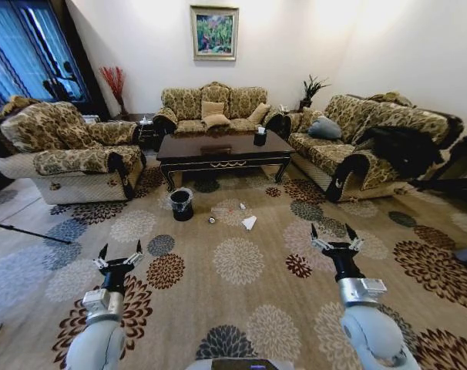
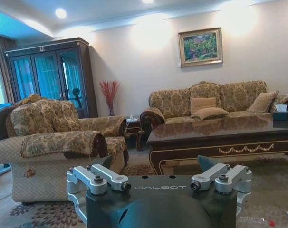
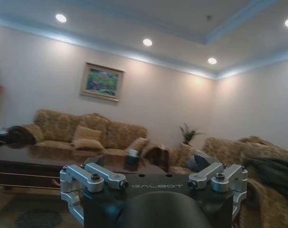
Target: Move to the front of the table and pick up the trash from the floor, then place it into the trash bin.
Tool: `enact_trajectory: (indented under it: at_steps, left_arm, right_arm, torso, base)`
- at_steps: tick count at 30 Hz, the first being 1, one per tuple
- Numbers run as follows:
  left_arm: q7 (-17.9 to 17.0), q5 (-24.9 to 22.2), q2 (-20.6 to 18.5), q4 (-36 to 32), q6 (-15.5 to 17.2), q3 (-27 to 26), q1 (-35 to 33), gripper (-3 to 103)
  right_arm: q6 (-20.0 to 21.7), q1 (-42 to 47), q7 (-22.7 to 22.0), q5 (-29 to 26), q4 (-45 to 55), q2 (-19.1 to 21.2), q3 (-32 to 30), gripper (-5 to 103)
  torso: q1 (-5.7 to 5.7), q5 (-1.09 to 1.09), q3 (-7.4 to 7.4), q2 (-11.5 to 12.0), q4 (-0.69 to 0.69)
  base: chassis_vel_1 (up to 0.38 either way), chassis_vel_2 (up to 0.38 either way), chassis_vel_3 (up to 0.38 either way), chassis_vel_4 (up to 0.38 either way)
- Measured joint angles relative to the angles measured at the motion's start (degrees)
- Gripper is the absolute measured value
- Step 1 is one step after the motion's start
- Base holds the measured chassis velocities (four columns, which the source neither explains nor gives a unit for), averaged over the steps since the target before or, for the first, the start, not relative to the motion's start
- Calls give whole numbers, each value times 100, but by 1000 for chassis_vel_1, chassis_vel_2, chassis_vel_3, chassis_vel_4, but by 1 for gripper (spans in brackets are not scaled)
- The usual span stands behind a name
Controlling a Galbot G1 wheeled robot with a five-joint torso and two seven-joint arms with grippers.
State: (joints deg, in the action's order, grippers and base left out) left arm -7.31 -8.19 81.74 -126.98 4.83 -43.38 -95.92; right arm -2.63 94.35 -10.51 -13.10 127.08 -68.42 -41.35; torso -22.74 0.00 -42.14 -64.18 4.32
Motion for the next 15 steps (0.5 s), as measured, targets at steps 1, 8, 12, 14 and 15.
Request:
enact_trajectory:
  at_steps: [1,8,12,14,15]
  left_arm:
    - [-22,5,7,23,-161,20,-24,100]
    - [-77,-54,7,103,-459,5,7,100]
    - [-78,-164,29,140,-609,-11,-5,100]
    - [-60,-211,36,163,-664,-22,-17,100]
    - [-53,-233,41,172,-683,-25,-25,100]
  right_arm:
    - [-423,13,479,-15,-51,-6,-20,100]
    - [-786,55,1045,-154,-28,9,94,100]
    - [-801,45,1147,-35,-63,-23,146,100]
    - [-796,48,1123,-35,-71,-43,150,100]
    - [-790,48,1098,-29,-80,-54,150,100]
  torso:
    - [1,0,0,0,-1]
    - [0,0,0,0,-1]
    - [0,0,0,0,0]
    - [0,0,0,0,0]
    - [0,0,0,0,-1]
  base:
    - [0,0,0,0]
    - [0,0,0,0]
    - [0,0,0,0]
    - [0,0,0,0]
    - [0,0,0,0]
